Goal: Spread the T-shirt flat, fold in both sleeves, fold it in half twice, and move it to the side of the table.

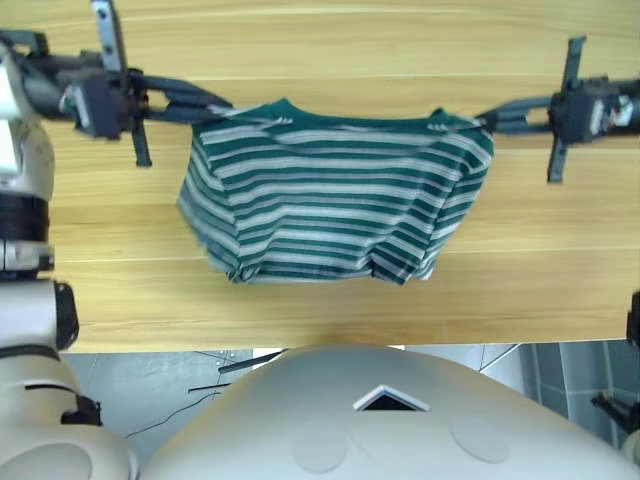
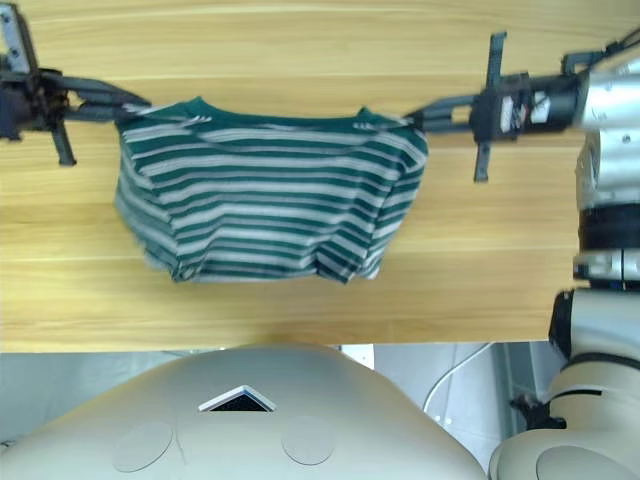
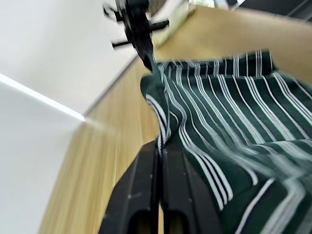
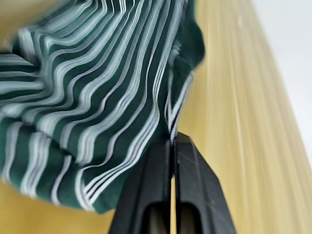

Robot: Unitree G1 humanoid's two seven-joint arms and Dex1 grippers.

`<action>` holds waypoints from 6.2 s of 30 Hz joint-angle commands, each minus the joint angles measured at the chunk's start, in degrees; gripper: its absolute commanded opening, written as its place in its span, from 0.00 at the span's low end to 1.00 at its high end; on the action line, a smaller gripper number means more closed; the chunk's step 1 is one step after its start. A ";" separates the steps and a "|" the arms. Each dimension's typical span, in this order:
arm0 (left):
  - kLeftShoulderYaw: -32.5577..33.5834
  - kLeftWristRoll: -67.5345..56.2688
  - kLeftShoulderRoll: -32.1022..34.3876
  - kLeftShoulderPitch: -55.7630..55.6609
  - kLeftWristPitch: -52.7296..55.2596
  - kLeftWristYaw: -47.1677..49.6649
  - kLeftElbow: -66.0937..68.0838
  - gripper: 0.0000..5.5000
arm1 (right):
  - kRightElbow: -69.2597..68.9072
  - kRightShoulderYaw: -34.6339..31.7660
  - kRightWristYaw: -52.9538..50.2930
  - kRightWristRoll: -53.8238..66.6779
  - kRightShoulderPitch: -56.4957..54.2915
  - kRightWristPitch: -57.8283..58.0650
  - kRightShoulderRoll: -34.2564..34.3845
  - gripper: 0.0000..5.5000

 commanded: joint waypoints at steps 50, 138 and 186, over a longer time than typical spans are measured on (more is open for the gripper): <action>-3.23 27.12 5.81 39.31 -20.62 27.94 -2.17 0.30 | -6.25 11.45 -13.48 -12.72 37.20 -20.82 -5.26 0.00; 0.27 35.03 4.42 26.33 -25.30 41.38 7.82 0.63 | -5.66 0.99 -26.27 -18.06 34.14 -18.77 -6.42 0.00; -8.95 61.77 3.72 17.46 -24.02 64.31 17.02 0.21 | -8.76 1.48 -26.09 -16.93 36.34 -18.13 -4.86 0.00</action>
